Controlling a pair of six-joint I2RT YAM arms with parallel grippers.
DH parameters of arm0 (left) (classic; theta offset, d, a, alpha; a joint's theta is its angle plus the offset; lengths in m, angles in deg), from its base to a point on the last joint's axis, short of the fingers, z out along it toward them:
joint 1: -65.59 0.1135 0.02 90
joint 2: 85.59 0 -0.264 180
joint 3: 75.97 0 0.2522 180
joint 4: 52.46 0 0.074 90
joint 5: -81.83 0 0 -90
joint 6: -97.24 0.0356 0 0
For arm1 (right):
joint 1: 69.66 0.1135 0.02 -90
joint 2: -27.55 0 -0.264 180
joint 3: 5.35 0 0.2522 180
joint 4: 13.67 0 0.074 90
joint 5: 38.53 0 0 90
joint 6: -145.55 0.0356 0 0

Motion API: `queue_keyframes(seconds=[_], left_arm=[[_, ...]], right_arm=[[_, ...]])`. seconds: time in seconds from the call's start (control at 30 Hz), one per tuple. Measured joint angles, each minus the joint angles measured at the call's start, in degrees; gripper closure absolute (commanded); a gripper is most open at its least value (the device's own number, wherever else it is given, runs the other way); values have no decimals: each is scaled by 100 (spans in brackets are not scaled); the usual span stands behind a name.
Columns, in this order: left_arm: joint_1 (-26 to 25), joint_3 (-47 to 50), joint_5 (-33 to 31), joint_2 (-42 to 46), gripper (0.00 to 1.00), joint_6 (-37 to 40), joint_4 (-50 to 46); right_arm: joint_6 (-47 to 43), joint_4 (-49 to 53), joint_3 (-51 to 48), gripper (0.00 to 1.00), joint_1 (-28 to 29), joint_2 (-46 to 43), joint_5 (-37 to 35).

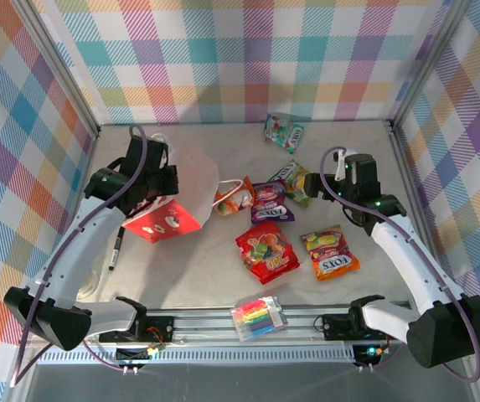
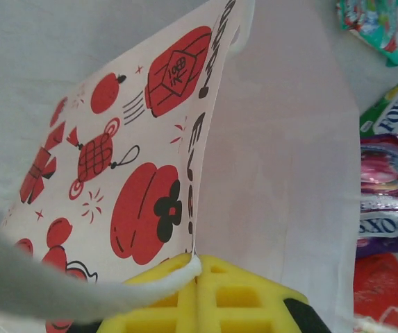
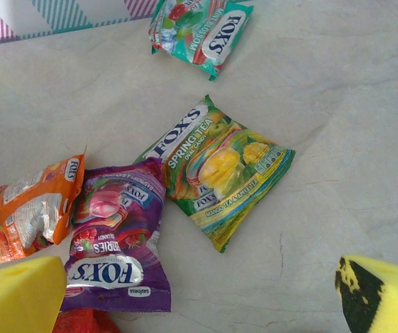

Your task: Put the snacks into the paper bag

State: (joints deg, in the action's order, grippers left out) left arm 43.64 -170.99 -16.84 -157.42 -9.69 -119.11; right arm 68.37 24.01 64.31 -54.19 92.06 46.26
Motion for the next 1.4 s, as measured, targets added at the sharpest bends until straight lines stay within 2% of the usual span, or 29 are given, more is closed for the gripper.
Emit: queue_keyframes(seconds=[0.23,0.47,0.7,0.83,0.97,1.13,1.27,1.4], left_arm=[[466,9,774,-2,94,-302,330],[610,240,1554,-42,93,-734,953],[678,243,1460,-199,92,-866,953],[951,400,1370,-66,89,-925,946],[1185,485,1241,85,76,-927,745],[1204,481,1080,76,68,-876,402],[1217,382,957,17,53,-785,212],[1252,129,876,-76,44,-662,48]], right_arm=[[-20,81,177,1,0,59,-42],[-20,109,197,1,0,72,-39],[-17,136,210,1,0,125,-39],[-2,153,210,1,0,140,-37],[7,166,269,1,0,195,-24],[46,170,273,1,0,260,-15],[81,175,273,1,0,271,-17],[138,192,273,1,0,271,-17]])
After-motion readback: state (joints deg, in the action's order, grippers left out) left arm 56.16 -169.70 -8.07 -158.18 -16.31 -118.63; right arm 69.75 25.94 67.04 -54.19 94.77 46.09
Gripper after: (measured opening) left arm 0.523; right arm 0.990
